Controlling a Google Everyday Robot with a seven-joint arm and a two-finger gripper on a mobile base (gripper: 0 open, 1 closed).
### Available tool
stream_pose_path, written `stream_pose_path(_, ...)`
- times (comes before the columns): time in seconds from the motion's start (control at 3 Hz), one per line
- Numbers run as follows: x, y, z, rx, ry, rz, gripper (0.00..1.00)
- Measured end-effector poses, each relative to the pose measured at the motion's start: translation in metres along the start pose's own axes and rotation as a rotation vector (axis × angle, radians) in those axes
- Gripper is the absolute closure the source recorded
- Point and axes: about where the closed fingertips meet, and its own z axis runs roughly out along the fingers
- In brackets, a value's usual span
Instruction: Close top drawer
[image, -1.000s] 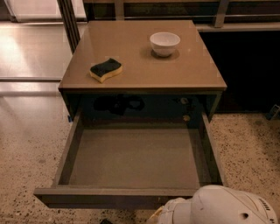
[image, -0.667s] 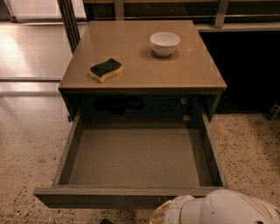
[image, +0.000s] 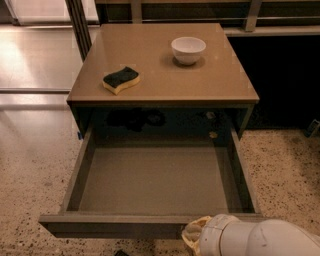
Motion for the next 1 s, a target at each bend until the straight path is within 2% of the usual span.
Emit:
stream_pose_path(0.33, 0.0, 0.0, 0.0, 0.0, 0.0, 0.0, 1.0)
stream_pose_path(1.0, 0.014, 0.034, 0.026, -0.095, 0.041, 0.058, 1.0)
